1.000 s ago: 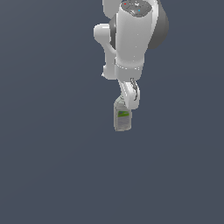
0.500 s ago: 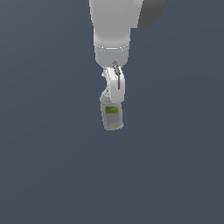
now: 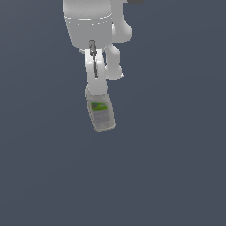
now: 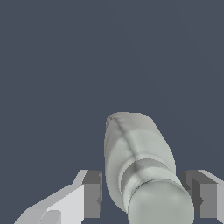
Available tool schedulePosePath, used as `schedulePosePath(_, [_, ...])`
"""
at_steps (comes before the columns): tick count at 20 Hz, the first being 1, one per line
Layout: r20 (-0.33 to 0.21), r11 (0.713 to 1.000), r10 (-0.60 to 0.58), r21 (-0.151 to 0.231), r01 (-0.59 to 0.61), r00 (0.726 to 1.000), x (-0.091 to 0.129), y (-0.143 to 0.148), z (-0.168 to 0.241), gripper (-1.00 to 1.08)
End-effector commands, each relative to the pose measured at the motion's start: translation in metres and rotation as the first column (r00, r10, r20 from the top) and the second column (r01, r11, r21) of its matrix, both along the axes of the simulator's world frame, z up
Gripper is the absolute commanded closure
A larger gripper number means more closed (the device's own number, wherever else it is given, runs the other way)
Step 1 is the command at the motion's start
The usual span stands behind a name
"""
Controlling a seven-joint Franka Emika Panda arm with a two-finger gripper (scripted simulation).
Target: Pick up the object and move it to a goal position.
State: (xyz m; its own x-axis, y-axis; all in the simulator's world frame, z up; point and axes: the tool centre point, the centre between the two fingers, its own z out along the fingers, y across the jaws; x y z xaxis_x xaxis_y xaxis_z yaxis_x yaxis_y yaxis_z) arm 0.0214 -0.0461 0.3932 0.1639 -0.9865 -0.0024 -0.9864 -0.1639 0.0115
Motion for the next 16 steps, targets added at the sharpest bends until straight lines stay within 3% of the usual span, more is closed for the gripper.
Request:
schedulePosePath(1, [0.012,1.000,0.001,-0.001,-0.001,1.000,0.007,-0.010,0.019,1.08])
schedulePosePath(16, [0.012,1.000,0.000,-0.001,0.000,1.000,0.029,-0.041,0.059,1.08])
